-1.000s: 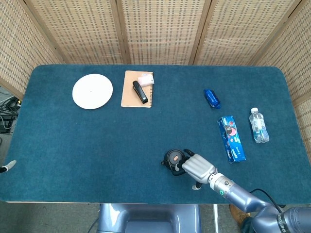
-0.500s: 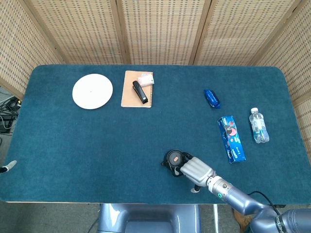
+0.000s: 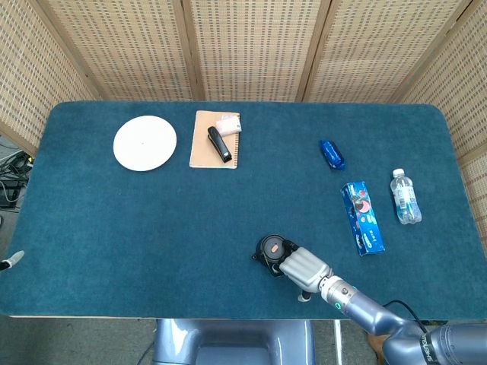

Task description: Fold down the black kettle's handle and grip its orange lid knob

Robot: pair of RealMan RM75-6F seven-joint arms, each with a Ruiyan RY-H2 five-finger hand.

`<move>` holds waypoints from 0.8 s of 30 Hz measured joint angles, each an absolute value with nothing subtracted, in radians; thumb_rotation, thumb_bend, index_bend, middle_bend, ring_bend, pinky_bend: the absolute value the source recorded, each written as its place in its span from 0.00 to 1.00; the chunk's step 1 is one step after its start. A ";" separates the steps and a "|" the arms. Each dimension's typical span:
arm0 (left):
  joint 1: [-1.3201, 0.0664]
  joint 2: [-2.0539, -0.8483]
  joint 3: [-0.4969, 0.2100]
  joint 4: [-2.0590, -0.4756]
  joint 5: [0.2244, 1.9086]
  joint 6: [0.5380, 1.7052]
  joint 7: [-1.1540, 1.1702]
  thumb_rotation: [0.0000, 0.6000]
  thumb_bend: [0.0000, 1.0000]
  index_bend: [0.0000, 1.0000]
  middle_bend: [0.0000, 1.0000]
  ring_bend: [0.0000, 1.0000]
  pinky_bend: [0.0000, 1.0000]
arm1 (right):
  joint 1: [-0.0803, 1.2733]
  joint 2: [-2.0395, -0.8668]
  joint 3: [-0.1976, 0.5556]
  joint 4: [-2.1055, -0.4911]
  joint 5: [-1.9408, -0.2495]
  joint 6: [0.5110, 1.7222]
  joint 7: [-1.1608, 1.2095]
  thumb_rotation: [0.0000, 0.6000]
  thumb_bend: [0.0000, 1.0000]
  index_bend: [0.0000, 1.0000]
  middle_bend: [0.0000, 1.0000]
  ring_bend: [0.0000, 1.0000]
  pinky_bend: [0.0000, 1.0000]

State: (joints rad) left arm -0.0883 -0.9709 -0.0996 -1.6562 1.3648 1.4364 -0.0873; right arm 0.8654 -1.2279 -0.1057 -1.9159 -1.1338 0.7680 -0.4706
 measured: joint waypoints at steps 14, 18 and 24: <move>-0.087 -0.970 -0.100 -1.655 1.366 1.437 -0.093 1.00 0.00 0.00 0.00 0.00 0.00 | 0.868 -1.283 -0.090 -1.888 -1.103 0.791 -0.529 1.00 0.00 0.75 0.81 0.45 0.00; -0.087 -0.970 -0.100 -1.655 1.367 1.438 -0.093 1.00 0.00 0.00 0.00 0.00 0.00 | 0.873 -1.291 -0.073 -1.886 -1.100 0.791 -0.517 1.00 0.00 0.88 0.88 0.54 0.00; -0.086 -0.969 -0.101 -1.650 1.365 1.438 -0.102 1.00 0.00 0.00 0.00 0.00 0.00 | 0.894 -1.299 -0.028 -1.892 -1.084 0.779 -0.487 1.00 0.00 1.00 0.96 0.65 0.00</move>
State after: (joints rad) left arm -0.0863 -0.9686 -0.1011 -1.6504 1.3650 1.4383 -0.1019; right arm 0.8942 -1.2994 -0.0279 -1.8916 -1.0843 0.7785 -0.4868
